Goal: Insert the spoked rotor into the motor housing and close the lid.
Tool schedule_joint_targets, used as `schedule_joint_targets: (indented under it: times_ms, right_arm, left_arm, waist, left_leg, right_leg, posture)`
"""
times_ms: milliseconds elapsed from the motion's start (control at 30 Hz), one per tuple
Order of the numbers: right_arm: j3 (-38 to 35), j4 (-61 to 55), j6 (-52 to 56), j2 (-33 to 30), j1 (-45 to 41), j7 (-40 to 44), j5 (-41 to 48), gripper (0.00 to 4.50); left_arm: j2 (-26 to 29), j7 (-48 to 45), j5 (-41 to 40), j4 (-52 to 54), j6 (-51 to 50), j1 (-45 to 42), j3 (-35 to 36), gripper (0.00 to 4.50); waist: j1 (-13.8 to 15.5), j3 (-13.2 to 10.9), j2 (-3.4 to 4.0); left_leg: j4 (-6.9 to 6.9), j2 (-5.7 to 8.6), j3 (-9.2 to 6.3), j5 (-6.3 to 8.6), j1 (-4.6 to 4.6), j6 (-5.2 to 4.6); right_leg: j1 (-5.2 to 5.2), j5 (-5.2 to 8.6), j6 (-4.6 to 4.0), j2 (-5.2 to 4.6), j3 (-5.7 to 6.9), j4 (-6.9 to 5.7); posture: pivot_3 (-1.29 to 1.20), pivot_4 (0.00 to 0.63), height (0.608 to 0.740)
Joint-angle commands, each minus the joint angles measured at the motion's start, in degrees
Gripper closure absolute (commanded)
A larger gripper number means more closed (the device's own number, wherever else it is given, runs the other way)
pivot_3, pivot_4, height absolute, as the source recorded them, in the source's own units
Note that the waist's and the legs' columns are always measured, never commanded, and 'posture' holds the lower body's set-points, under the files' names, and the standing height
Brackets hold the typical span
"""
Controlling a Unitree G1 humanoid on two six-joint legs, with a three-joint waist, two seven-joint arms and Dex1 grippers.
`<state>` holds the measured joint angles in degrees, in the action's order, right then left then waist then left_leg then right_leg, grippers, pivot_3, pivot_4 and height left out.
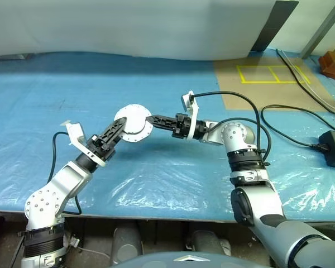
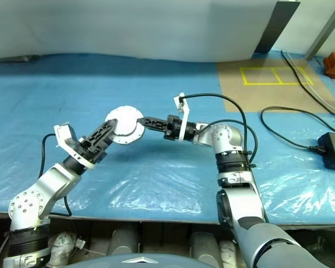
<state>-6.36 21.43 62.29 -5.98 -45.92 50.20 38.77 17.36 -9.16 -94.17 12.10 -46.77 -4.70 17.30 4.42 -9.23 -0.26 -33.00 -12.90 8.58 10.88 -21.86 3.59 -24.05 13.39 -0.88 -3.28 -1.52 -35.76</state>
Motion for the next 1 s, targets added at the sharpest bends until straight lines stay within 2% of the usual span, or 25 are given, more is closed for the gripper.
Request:
schedule_joint_targets:
  times_ms: [33, 133, 633, 1000]
  right_arm:
    - [2.5, -1.2, -1.3, 3.5, -1.7, -0.9, 0.3, 1.93]
    - [2.0, -0.4, 0.4, 3.6, -2.1, -1.6, 0.7, 0.93]
    - [1.4, 0.7, 0.0, 3.2, -2.2, -2.0, -0.1, 0.93]
    - [-2.8, 2.5, 1.3, 2.2, -3.5, -0.3, 3.5, 0.93]
  left_arm:
    - [-1.3, -1.3, -1.8, 6.0, -4.5, -2.3, -8.0, 1.95]
    - [-1.4, -1.0, -1.2, 5.7, -4.2, -2.3, -8.1, 1.99]
    - [-0.7, -1.1, 2.3, 3.7, -2.1, -4.0, -6.0, 1.99]
    - [-0.1, -1.2, 4.2, 1.6, 2.3, -6.7, -0.1, 1.99]
  waist:
    - [0.1, 0.0, -0.02]
    - [0.1, 0.0, -0.02]
    - [-0.3, 0.0, -0.02]
    - [-0.3, 0.0, -0.02]
  left_leg:
    - [0.0, 0.01, 0.0, 0.0, -0.01, 0.0]
    - [0.0, 0.0, 0.0, 0.0, -0.02, 0.0]
    - [0.0, 0.01, -0.02, 0.0, 0.0, 0.0]
    - [-0.01, 0.01, -0.02, 0.0, 0.0, 0.0]
  right_leg:
    - [0.0, 0.0, 0.0, -0.01, 0.0, 0.0]
    - [0.0, 0.0, 0.01, 0.01, 0.0, 0.01]
    - [0.01, -0.01, 0.01, 0.01, 0.01, 0.0]
    - [0.01, -0.01, 0.01, 0.01, 0.0, -0.01]
  posture:
    - [0.0, 0.15, 0.74]
    - [0.0, 0.15, 0.74]
    - [0.0, 0.15, 0.74]
    - [0.0, 0.15, 0.74]
